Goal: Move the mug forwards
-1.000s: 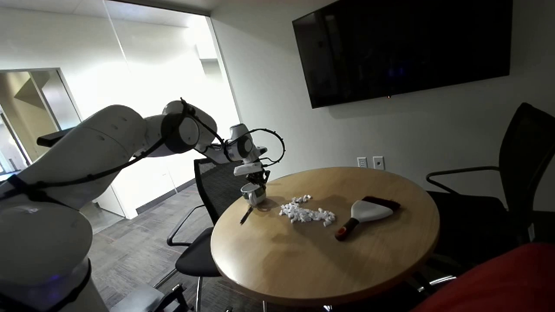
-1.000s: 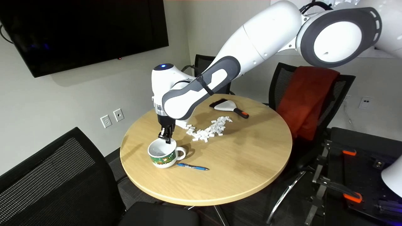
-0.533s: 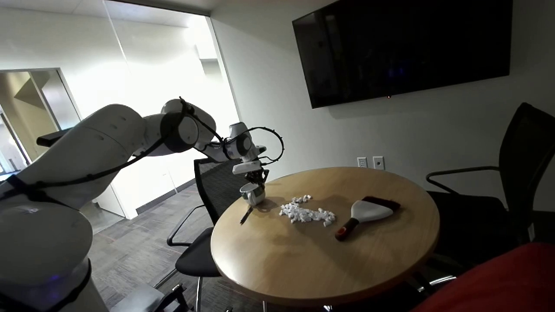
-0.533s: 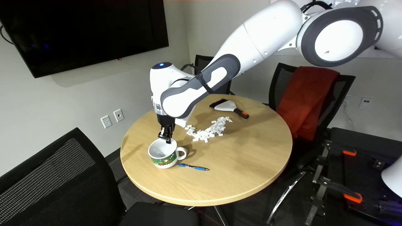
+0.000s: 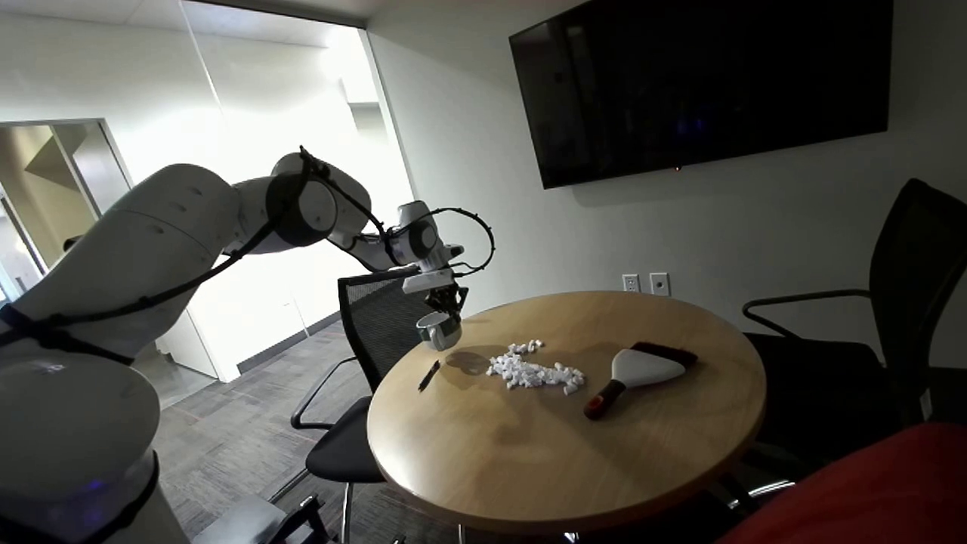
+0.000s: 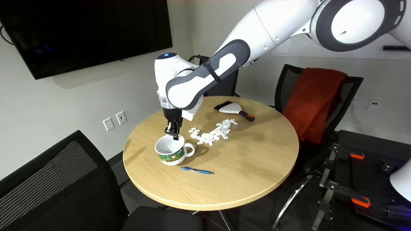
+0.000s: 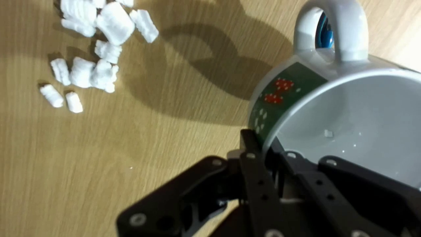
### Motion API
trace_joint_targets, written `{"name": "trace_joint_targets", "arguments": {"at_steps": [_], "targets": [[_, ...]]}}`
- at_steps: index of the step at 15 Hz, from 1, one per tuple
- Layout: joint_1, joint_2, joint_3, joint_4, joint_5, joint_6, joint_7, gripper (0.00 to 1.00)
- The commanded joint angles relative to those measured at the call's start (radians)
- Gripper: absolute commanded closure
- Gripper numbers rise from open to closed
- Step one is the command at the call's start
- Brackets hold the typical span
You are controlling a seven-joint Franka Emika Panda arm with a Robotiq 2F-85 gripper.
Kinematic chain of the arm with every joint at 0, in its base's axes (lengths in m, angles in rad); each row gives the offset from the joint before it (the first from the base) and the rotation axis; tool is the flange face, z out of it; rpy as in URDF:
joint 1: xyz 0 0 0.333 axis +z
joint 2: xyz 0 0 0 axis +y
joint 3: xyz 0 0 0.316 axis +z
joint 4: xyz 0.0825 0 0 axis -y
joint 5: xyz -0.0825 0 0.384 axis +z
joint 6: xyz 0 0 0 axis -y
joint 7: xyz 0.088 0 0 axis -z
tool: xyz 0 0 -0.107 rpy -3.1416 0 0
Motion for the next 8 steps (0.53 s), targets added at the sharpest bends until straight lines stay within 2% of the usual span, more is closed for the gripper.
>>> {"name": "trace_joint_targets", "arguments": {"at_steps": [1,8], "targets": [[-0.037,-0.176,0.023,-0.226,0.005,0.009,-0.036,0.97],[-0.081,-0.383,0.025,-0.53,-0.002,0.1,-0.074,0.97]]}}
